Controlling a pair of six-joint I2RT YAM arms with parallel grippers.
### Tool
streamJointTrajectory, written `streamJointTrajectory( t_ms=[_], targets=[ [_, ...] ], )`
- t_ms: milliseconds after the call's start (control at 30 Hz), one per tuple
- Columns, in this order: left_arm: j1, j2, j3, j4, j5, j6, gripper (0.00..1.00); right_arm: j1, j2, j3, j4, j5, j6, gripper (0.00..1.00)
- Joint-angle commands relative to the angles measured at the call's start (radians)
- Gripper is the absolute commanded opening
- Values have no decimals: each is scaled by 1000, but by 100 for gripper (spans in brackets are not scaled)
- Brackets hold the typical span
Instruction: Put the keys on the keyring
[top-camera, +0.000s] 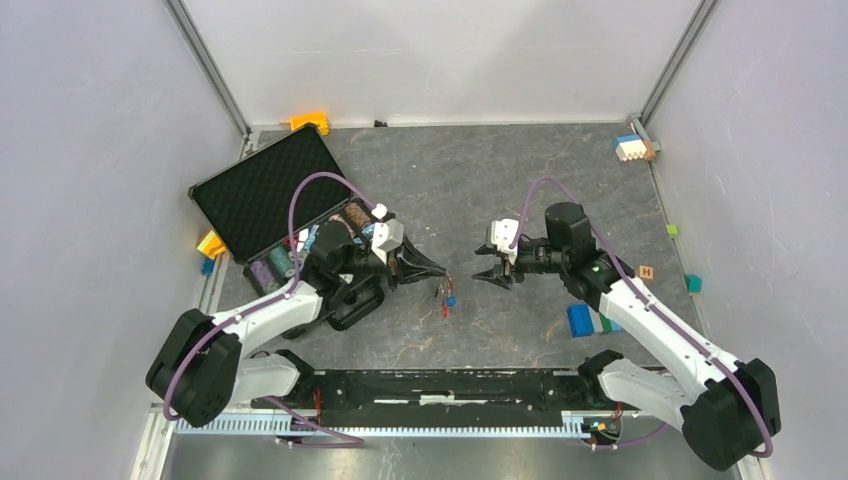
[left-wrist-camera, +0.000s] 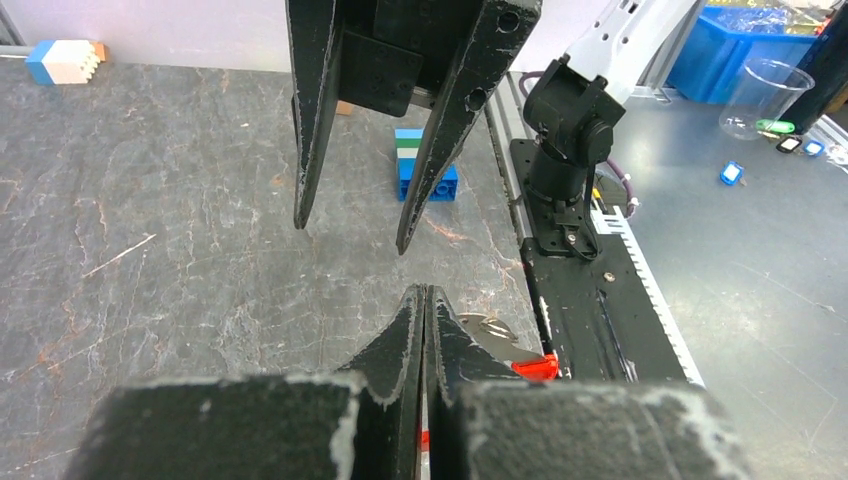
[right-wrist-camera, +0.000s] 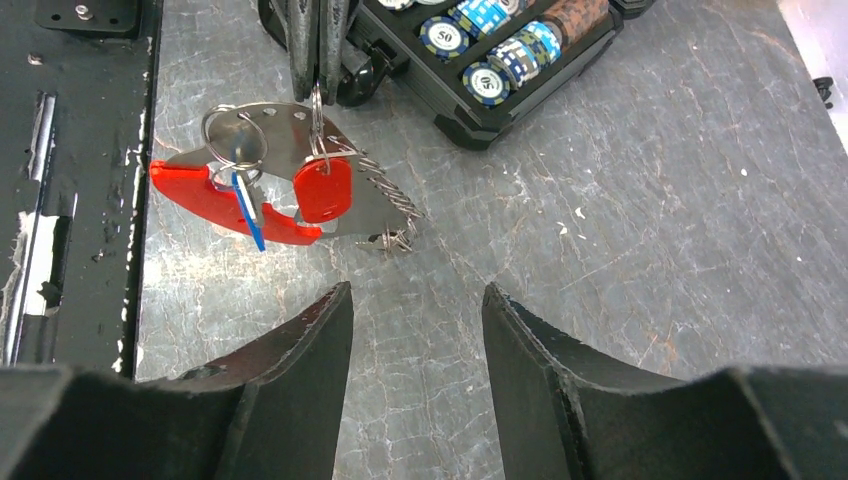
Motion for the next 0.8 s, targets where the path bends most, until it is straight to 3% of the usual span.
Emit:
streamJointTrajectory(
  t_ms=[0, 333, 567, 767],
  targets=[
    [7, -16, 26, 112, -19, -66, 2, -5, -14, -2, 49, -66, 19, 56],
    [10, -2, 36, 172, 32, -83, 2, 1, 20, 40, -44, -257, -61, 54],
    [9, 27, 45, 165, 68, -87, 2, 52, 54, 49, 7, -178, -38, 46],
    [9, 24, 41, 171, 73, -92, 2, 103, 81, 48, 78, -127, 28, 49]
  ],
)
